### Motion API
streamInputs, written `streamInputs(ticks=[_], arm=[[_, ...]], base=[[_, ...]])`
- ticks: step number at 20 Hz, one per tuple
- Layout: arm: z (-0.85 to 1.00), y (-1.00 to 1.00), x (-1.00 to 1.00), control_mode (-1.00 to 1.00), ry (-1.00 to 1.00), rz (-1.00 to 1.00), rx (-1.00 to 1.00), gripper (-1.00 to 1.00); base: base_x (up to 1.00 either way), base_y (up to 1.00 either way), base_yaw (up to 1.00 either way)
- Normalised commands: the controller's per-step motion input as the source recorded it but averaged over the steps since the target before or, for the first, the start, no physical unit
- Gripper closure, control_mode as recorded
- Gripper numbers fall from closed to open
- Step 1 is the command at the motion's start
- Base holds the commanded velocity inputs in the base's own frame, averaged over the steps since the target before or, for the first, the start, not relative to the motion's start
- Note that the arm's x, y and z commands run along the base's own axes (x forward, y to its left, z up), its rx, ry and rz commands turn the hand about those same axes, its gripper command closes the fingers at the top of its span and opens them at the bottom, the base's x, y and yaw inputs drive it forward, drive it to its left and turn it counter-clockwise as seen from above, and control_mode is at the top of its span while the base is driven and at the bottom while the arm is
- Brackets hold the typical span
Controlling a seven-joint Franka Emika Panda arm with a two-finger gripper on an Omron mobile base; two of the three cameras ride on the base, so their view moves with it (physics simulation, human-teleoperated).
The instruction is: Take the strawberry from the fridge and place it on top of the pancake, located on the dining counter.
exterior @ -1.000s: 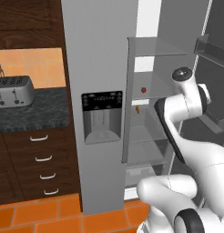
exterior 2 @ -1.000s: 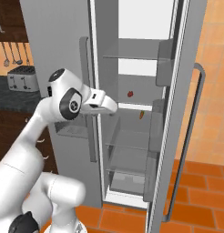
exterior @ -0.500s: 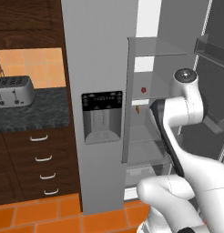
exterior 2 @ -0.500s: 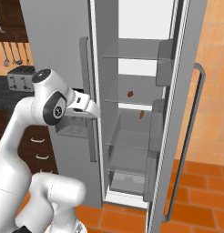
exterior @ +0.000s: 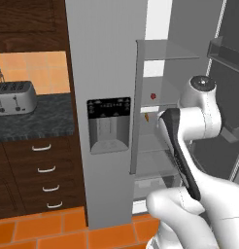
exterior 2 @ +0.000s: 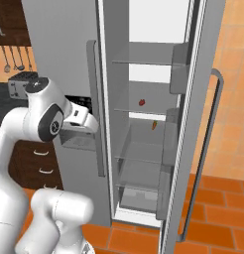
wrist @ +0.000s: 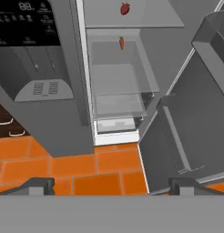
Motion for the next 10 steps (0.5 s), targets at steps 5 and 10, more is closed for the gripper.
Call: streamInputs(ticks=[5,10], arm=[[-0.07,0.08,-0.15,-1.00,0.03,0.06,0.05,-1.00],[-0.02,0.06,-0.43,-1.00,0.01,0.01,0.02,-1.00]], base=[[0.00,0.00,0.00],[0.00,0.00,0.00]])
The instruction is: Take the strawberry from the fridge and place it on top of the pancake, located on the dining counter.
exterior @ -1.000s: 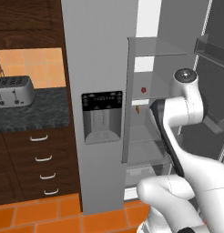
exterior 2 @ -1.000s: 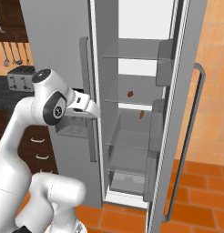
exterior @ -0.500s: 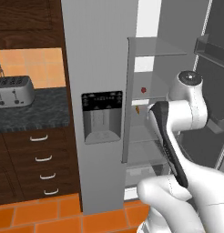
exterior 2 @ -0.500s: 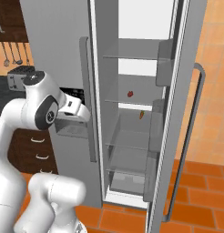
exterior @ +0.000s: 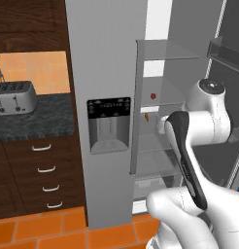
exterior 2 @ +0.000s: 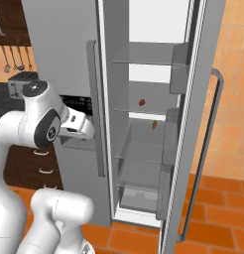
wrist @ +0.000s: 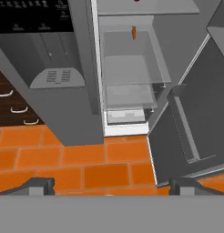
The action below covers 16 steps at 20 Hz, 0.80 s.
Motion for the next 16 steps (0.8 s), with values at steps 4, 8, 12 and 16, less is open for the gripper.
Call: streamInputs(ticks=[4,8,12,16], arm=[[-0.04,0.02,0.01,1.00,0.01,0.00,-0.02,-1.00],[0.00,0.00,0.00,1.00,0.00,0.00,0.00,-1.00],[0.00,0.00,0.00,1.00,0.00,0.00,0.00,-1.00],[0.00,0.00,0.00,1.00,0.00,0.00,0.00,-1.00]], base=[[0.09,0.00,0.00],[0.33,-0.42,-0.07],[0.55,-0.33,-0.15],[0.78,-0.02,-0.11]])
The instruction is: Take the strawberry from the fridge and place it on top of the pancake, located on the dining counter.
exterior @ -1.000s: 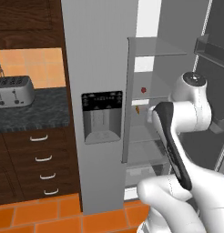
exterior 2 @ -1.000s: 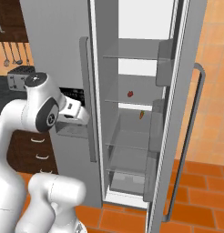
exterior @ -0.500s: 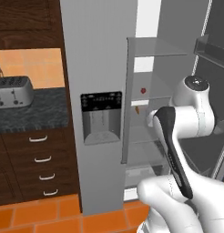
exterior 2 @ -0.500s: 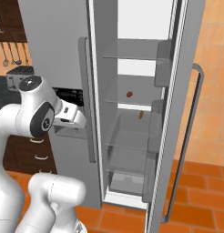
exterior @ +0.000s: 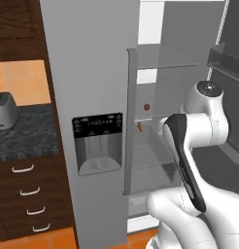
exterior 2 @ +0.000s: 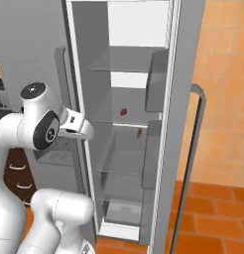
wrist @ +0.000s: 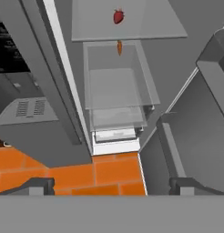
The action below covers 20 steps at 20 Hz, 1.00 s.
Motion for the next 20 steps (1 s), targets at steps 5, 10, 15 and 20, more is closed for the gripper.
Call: streamInputs(ticks=[5,10,15,20], arm=[[0.00,0.00,0.00,1.00,0.00,0.00,0.00,-1.00],[0.00,0.00,0.00,1.00,0.00,0.00,0.00,-1.00],[0.00,0.00,0.00,1.00,0.00,0.00,0.00,-1.00],[0.00,0.00,0.00,1.00,0.00,0.00,0.00,-1.00]], base=[[0.57,-0.10,-0.19],[0.48,-0.01,-0.19],[0.27,-0.22,-0.14],[0.54,-0.05,0.03]])
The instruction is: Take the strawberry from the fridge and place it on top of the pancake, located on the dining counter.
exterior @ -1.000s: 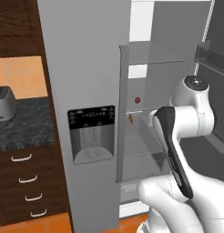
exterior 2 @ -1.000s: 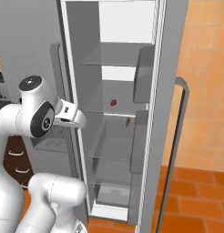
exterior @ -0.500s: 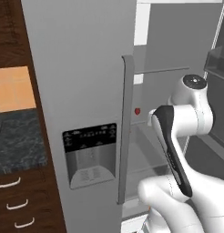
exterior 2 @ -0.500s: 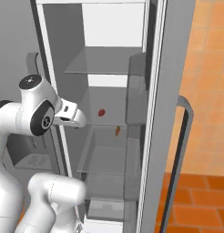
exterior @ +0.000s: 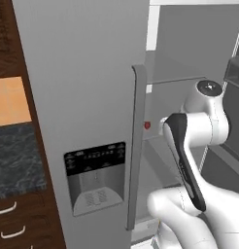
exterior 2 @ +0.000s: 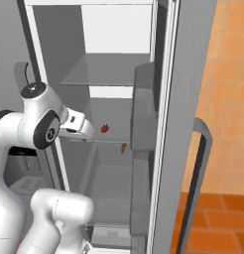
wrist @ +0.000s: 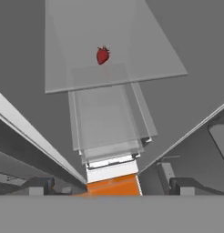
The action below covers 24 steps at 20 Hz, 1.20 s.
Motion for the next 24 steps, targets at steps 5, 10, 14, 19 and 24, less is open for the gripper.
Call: streamInputs(ticks=[5,10,14,19,24], arm=[[0.00,0.00,0.00,1.00,0.00,0.00,0.00,-1.00],[0.00,0.00,0.00,1.00,0.00,0.00,0.00,-1.00],[0.00,0.00,0.00,1.00,0.00,0.00,0.00,-1.00],[0.00,0.00,0.00,1.00,0.00,0.00,0.00,-1.00],[0.00,0.00,0.00,1.00,0.00,0.00,0.00,-1.00]], base=[[0.32,-0.32,0.09],[0.19,-0.28,0.18],[0.50,-0.16,0.10],[0.43,-0.02,-0.17],[0.36,0.11,-0.32]])
